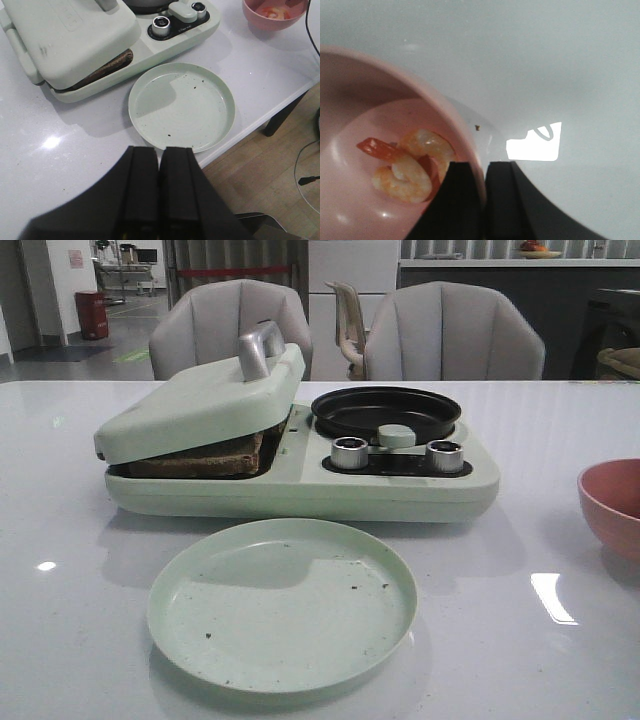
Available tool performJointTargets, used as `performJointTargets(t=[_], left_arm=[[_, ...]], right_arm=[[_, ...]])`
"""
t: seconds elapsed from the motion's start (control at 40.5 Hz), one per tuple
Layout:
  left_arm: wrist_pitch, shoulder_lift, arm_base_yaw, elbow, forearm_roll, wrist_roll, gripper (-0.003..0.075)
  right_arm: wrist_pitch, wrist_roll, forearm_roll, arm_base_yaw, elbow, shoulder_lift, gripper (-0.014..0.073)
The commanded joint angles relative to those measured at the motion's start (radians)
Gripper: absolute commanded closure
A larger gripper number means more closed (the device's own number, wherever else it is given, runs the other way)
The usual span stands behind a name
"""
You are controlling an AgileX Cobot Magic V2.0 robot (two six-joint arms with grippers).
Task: Make breakfast with bread and shrimp
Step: 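Grasp the pink bowl rim with the right gripper and lift it, then tip the pink bowl over the black pan to pour the shrimp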
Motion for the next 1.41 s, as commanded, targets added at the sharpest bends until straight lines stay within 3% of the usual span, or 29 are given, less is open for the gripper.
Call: performJointTargets(t=[0.0,0.173,0.321,0.519,0.741,1.013,1.186,1.384], left_arm=[[-0.071,-0.002,-0.007,-0.027,-0.005,-0.002,0.0619],[-0.071,-0.002,-0.007,-0.027,0.000,-0.002,0.0619],[-0.071,-0.002,-0.007,-0.027,0.000,-0.002,0.0619],[-0.071,-0.002,-0.007,-0.027,0.009,-0.002,0.0619],[-0.071,-0.002,-0.007,-0.027,0.035,-0.002,0.0619],[-0.071,-0.002,-0.007,-0.027,0.053,-0.002,0.0619],[-0.071,-0.002,-0.007,-0.027,0.065,-0.002,0.0619],[-0.071,-0.002,-0.007,-0.027,0.086,-0.002,0.0619]], right_arm=[[0.009,-0.007,-0.008,0.015,-0.079,-0.083,0.0559],[0.019,-0.007,-0.097,0.122,-0.205,-0.156,0.0556],[0.027,0.046,-0.298,0.269,-0.321,-0.194,0.0550],[0.064,0.257,-0.737,0.501,-0.449,-0.186,0.0550],[0.043,0.538,-1.202,0.695,-0.457,-0.175,0.0550],[0.062,0.759,-1.627,0.820,-0.457,-0.101,0.0550],[0.076,0.808,-1.887,0.866,-0.457,-0.022,0.0550],[0.102,0.805,-1.897,0.901,-0.537,0.057,0.0550]])
